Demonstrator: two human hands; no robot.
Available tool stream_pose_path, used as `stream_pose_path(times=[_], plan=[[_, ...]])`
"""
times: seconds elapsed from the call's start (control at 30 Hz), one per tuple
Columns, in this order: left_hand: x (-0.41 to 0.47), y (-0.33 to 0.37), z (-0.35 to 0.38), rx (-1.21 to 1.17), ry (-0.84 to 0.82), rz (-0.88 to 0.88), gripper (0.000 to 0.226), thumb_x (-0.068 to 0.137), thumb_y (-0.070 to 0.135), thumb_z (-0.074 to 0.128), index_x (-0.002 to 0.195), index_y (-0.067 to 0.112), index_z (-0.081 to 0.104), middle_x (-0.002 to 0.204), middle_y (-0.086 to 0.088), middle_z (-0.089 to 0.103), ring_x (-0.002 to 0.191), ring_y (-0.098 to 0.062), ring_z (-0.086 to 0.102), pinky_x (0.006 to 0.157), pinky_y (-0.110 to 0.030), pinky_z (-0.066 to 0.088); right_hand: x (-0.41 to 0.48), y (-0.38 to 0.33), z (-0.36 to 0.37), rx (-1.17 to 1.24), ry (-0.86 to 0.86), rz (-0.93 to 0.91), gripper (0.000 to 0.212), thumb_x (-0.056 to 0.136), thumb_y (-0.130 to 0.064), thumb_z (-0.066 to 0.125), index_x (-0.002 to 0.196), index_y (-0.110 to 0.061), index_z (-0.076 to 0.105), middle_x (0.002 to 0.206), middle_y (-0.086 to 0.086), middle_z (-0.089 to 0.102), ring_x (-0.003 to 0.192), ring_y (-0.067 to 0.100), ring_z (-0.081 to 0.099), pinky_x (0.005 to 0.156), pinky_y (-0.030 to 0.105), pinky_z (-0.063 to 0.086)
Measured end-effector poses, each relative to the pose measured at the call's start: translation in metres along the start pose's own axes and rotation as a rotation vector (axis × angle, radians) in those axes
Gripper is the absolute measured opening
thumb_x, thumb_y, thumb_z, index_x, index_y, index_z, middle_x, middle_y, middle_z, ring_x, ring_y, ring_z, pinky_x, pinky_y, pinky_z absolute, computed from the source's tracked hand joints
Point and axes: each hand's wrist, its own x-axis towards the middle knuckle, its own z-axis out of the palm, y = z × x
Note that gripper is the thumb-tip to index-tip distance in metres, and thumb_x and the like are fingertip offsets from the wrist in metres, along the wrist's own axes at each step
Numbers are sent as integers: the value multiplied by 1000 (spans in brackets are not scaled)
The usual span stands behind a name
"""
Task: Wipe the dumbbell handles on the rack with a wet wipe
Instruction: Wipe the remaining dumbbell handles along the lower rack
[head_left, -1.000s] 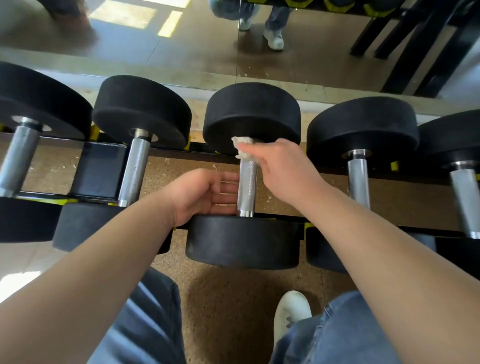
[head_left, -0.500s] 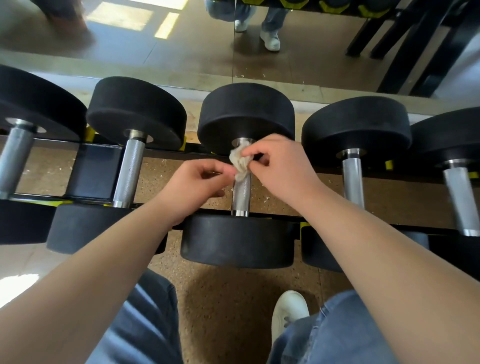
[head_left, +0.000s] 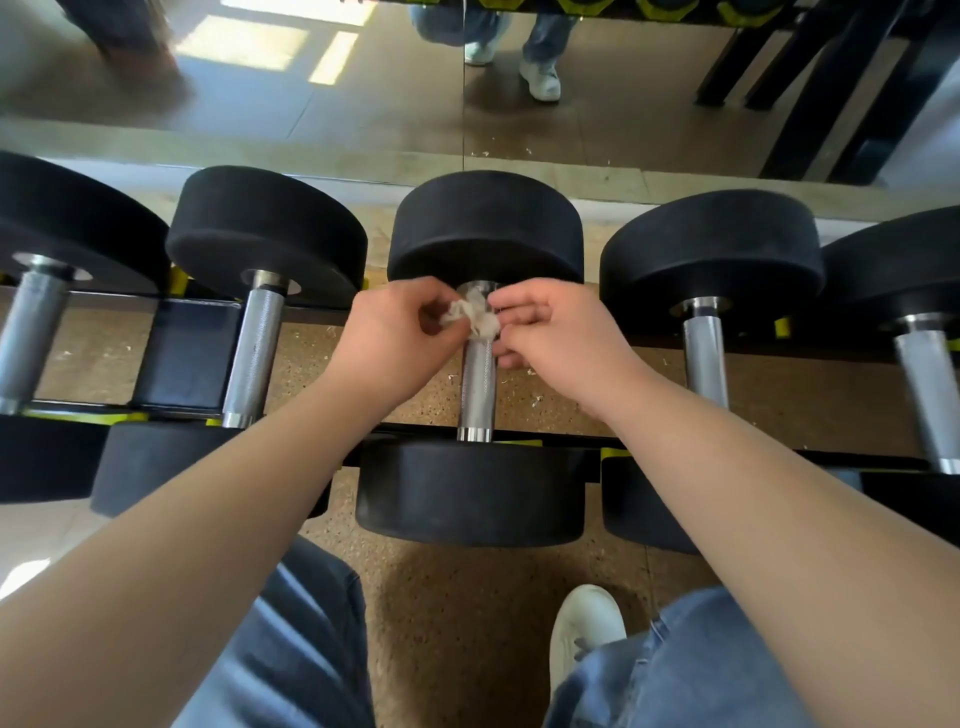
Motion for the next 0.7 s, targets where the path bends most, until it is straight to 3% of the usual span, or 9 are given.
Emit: stream_pose_path(times=[0.07,0.13,0.23,0.3,0.43,0.5,0.57,0.63,0.7], plan=[[1,4,-3,-9,-87,-136,8,88,33,74,87,26,71,72,12,68,70,0,64,67,-8,46,2,4,-1,-113,36,-19,35,93,-4,63,116,-30,71,103,-12,70,92,11,72,87,37,62],[-8,7,-10,-54,-321,-199,8,84,33,76,81,27,72,67,7,72,64,-1,66,66,-22,53,3,7,-2,-155,37,-1,31,95,-10,61,104,-38,70,102,-13,70,95,9,69,92,37,60],[-21,11,-19,38,-568,-239,9,76,38,80,77,31,74,67,13,71,58,3,62,62,-23,48,5,7,-1,-164,16,10,25,96,-12,60,98,-37,66,97,-10,71,92,9,69,89,37,61],[-19,13,-17,56,-515,-269,8,79,32,80,80,29,73,69,10,73,64,-1,67,62,-25,53,6,5,0,-163,24,6,22,96,-13,60,99,-34,67,96,-9,71,91,10,70,87,37,61],[-1,14,-1,-271,-241,-397,10,88,21,75,97,22,70,84,1,77,75,-11,76,77,-37,65,6,6,0,-152,21,14,21,97,-16,59,97,-36,66,97,-9,71,91,10,70,86,37,62],[6,14,4,-328,-231,-437,8,92,19,72,100,20,68,90,-3,77,78,-15,77,78,-40,65,6,5,-1,-169,15,10,20,98,-18,59,99,-36,66,98,-10,70,92,10,69,87,37,61],[3,16,-1,-322,-335,-481,9,96,23,69,102,17,67,90,-6,77,74,-14,77,73,-37,64,5,5,0,-175,12,12,19,98,-19,59,98,-36,66,97,-10,70,90,10,69,86,37,62],[-8,17,-13,-108,-565,-419,12,95,33,69,92,22,68,75,4,74,64,-5,72,61,-28,57,4,5,0,-174,9,24,19,98,-19,59,96,-37,65,96,-10,70,88,10,70,85,37,62],[-16,19,-22,209,-752,-304,14,88,41,73,81,30,67,73,10,68,68,-3,65,63,-26,46,4,5,0,-182,1,33,17,98,-21,59,96,-37,64,96,-10,70,89,10,70,86,38,62]])
